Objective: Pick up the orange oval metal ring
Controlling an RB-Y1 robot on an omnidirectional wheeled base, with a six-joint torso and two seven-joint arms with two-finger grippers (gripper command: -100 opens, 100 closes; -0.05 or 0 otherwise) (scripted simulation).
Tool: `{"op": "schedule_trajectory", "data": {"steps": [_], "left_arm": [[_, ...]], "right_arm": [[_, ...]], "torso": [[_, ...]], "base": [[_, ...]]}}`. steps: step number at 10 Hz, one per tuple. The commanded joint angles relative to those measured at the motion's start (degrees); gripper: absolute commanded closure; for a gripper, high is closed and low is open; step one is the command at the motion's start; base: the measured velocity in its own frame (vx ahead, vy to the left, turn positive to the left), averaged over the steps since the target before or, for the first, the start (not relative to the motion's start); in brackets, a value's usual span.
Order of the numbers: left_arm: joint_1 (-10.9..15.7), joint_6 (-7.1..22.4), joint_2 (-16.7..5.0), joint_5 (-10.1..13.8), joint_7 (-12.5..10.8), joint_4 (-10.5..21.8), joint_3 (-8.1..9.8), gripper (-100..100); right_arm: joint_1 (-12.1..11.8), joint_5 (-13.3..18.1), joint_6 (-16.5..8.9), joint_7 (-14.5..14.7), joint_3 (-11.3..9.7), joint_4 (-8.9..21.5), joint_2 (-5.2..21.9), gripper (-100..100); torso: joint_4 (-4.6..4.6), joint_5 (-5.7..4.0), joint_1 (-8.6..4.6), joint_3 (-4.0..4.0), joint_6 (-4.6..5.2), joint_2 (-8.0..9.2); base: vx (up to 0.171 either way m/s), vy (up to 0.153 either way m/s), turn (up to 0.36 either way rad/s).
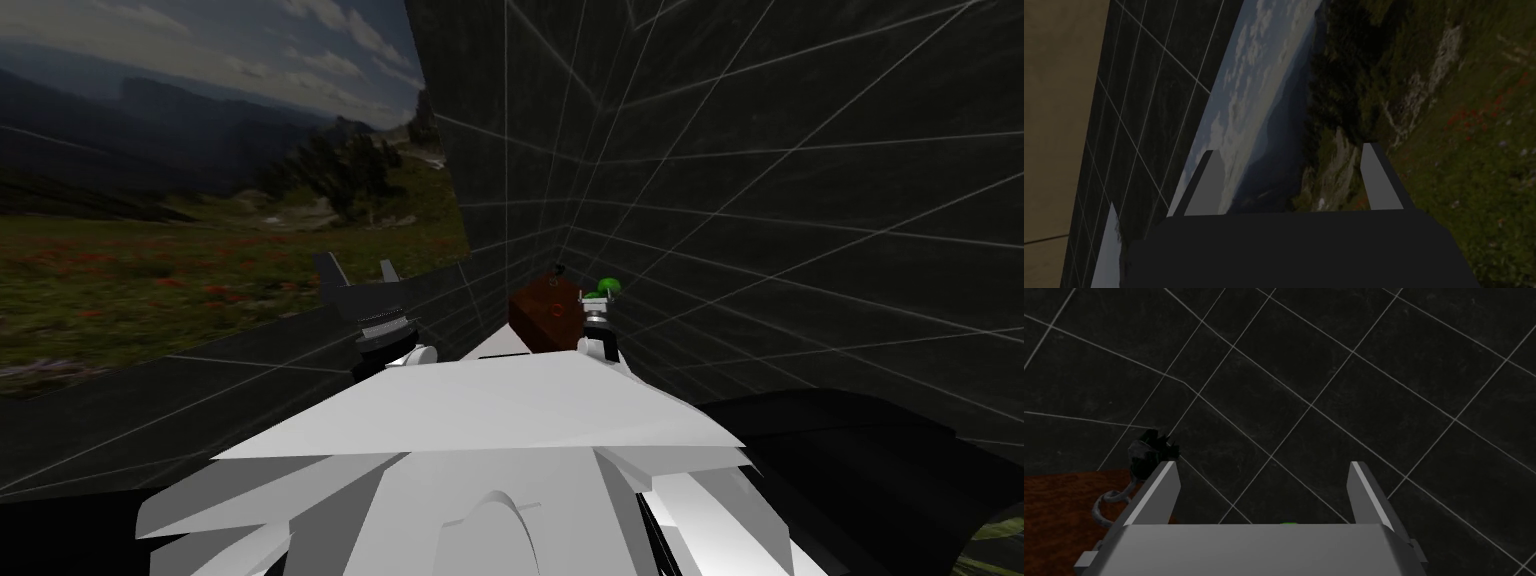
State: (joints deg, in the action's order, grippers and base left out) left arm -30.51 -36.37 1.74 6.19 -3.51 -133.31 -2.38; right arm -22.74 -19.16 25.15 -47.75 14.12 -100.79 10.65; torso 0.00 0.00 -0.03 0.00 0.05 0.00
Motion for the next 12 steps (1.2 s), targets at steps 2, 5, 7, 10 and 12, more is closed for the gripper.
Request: {"op": "schedule_trajectory", "data": {"steps": [2,5,7,10,12], "left_arm": [[0.0,0.0,0.0,0.0,0.0,0.0,0.0,0],[0.0,0.0,0.0,0.0,0.0,0.0,0.0,0],[0.0,0.0,0.0,0.0,0.0,0.0,0.0,0],[0.0,0.0,0.0,0.0,0.0,0.0,0.0,0],[0.0,0.0,0.0,0.0,0.0,0.0,0.0,0]], "right_arm": [[-0.04,-2.22,-0.08,-4.51,1.18,2.41,-0.19,-100],[0.29,-4.2,-0.21,-8.82,2.32,4.87,-0.33,-100],[0.61,-6.18,-0.35,-12.23,3.45,7.34,-0.56,-100],[0.94,-8.14,-0.5,-16.56,4.58,9.81,-0.86,-100],[1.26,-10.07,-0.67,-19.77,5.69,12.27,-1.21,-100]], "torso": [[0.0,0.0,0.01,0.0,-0.02,0.0],[-0.01,0.0,0.0,-0.01,0.01,-0.02],[0.0,0.0,0.02,0.0,-0.03,0.0],[0.0,0.0,0.02,-0.01,-0.02,-0.02],[0.0,0.0,0.03,-0.01,-0.01,-0.01]], "base": [[0.004,0.011,0.189],[0.005,0.007,0.127],[0.004,0.012,0.198],[0.006,0.009,0.122],[0.008,0.015,0.17]]}}
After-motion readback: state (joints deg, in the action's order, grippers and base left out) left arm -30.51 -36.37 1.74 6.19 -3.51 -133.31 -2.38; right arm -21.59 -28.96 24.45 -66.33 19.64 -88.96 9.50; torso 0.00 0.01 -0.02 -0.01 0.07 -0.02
